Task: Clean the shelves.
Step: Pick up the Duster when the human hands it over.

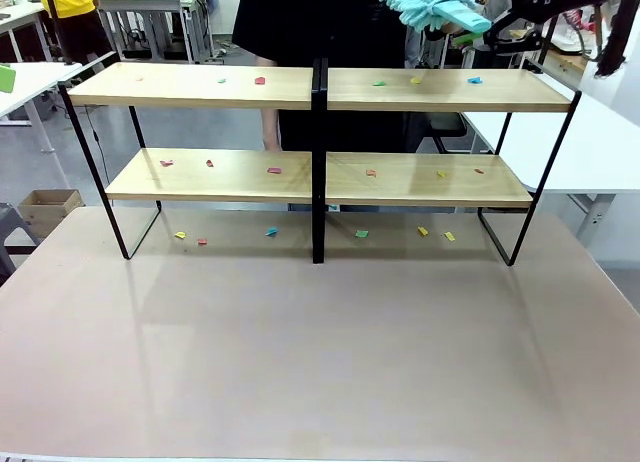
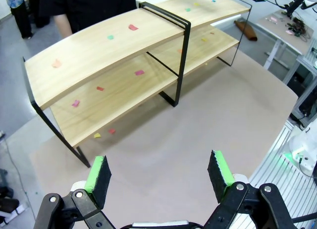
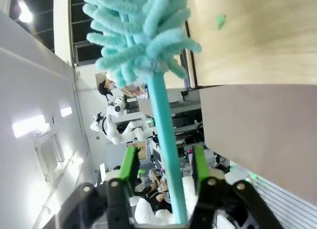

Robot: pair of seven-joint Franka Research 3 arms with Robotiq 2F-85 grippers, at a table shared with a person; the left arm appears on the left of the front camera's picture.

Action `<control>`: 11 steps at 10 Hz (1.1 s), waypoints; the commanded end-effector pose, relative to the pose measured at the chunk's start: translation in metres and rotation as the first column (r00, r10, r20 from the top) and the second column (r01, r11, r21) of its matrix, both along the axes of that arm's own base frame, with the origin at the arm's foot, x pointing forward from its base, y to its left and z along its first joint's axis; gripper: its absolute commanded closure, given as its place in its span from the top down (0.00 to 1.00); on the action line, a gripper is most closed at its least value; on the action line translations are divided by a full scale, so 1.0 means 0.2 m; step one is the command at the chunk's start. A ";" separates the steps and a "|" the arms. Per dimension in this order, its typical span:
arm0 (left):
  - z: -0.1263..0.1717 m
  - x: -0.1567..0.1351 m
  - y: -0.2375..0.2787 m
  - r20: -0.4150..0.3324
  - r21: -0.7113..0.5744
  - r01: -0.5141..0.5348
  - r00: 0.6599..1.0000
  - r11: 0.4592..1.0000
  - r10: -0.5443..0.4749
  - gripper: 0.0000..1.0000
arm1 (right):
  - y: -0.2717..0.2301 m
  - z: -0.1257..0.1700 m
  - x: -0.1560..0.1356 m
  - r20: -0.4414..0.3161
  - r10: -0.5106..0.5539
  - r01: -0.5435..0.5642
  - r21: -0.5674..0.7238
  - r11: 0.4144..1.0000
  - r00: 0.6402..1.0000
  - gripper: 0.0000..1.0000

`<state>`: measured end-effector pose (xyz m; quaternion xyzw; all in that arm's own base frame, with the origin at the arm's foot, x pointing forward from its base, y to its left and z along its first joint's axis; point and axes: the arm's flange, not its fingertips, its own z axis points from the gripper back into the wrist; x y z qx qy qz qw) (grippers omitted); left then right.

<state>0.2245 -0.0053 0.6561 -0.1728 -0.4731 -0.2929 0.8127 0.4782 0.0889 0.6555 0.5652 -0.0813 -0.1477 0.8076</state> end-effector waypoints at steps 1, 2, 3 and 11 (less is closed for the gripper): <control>0.00 0.00 0.00 -0.001 0.001 -0.001 1.000 1.000 0.001 1.00 | 0.02 -0.03 -0.02 0.031 -0.032 0.032 0.029 0.999 0.999 0.13; 0.00 0.00 0.00 -0.001 0.001 -0.001 1.000 1.000 0.001 1.00 | 0.02 -0.04 -0.02 0.031 -0.033 0.032 0.030 0.999 0.999 0.04; 0.00 0.00 0.00 -0.001 0.001 -0.001 1.000 1.000 0.001 1.00 | 0.01 -0.05 -0.03 0.040 -0.027 0.026 0.027 0.999 0.999 0.00; 0.00 0.00 0.00 -0.001 0.001 -0.001 1.000 1.000 0.001 1.00 | -0.54 0.39 -0.79 0.156 0.498 -0.504 0.000 0.864 0.853 0.00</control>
